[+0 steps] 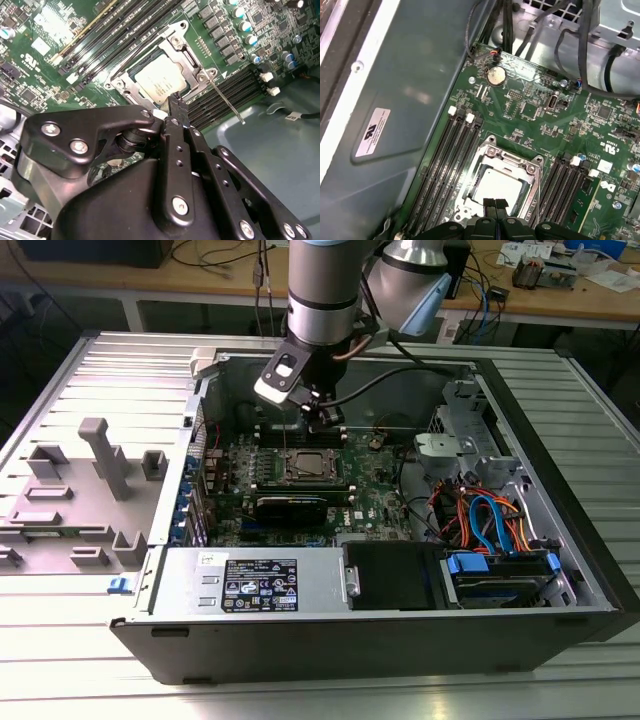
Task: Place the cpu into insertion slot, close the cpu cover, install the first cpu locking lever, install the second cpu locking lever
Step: 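Install the first cpu locking lever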
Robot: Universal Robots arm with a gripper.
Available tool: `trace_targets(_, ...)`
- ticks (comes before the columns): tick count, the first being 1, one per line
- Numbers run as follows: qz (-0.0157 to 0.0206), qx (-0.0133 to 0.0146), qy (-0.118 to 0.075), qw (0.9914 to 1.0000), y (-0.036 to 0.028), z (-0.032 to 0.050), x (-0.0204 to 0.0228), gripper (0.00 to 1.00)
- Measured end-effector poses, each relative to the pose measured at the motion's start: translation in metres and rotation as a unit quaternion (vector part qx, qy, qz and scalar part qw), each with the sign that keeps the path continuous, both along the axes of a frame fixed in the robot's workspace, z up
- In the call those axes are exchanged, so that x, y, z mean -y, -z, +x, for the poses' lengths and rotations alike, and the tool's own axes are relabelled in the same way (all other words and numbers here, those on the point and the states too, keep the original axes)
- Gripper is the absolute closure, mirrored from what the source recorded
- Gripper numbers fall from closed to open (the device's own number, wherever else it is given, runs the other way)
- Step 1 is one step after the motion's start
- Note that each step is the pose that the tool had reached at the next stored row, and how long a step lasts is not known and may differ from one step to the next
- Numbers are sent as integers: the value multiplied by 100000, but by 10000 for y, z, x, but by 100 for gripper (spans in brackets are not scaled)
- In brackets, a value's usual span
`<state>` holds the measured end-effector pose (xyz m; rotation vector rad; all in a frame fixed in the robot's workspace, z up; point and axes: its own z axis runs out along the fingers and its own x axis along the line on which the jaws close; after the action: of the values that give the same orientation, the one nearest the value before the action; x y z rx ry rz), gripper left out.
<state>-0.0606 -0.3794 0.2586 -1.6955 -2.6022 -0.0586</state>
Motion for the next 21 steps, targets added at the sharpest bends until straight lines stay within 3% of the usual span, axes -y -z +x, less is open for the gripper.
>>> trace_targets(16, -1, -3, -422, 99999, 0, 0, 0, 89)
trace_targets(21, 1, 3, -5301, 99859, 0, -2, 0, 89)
